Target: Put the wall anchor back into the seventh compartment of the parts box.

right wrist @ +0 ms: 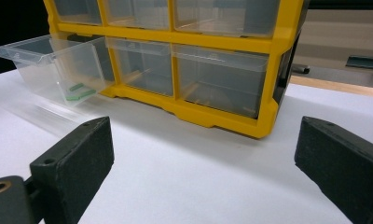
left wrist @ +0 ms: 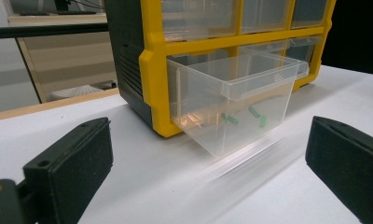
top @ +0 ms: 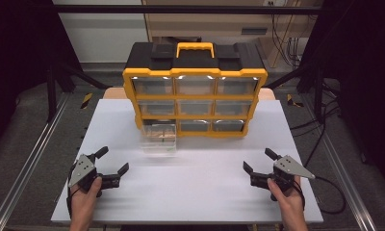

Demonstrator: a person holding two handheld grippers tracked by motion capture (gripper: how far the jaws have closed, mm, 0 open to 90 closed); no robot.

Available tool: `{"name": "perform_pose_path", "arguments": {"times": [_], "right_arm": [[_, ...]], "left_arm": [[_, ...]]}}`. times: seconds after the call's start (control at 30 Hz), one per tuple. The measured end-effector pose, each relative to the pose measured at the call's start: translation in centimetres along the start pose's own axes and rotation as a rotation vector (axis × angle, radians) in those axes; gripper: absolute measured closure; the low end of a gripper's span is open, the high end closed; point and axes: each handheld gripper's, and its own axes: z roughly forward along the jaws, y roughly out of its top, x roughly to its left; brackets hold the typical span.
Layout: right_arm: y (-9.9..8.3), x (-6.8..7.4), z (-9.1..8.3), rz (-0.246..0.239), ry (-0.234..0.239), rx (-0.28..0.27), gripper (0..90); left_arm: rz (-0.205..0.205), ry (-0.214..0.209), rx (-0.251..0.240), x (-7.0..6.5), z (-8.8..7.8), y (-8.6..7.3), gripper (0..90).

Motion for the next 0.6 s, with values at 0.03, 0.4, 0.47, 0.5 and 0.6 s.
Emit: {"name": "perform_pose_path", "arguments": {"times": [0.03, 0.4, 0.47, 0.5, 0.6], "right_arm": [[0.0, 0.0, 0.1, 0.003, 0.002, 0.001, 5.1], [-0.3, 0.5, 1.4, -0.001, 0.023, -0.008, 5.3], [-0.4, 0.6, 1.6, -0.003, 0.026, -0.015, 5.5], [-0.4, 0.7, 1.6, -0.004, 0.027, -0.014, 5.6], [-0.6, 1.0, 1.6, -0.027, 0.022, -0.019, 5.8]], "left_arm": [[0.000, 0.000, 0.000, 0.0, 0.0, 0.0, 0.7], [0.003, -0.006, 0.002, 0.0, 0.1, 0.0, 0.7], [0.004, -0.006, 0.003, -0.1, 0.1, 0.0, 0.7], [0.005, -0.004, 0.004, 0.0, 0.1, 0.0, 0.7], [0.004, -0.002, 0.001, 0.0, 0.1, 0.0, 0.7]]}}
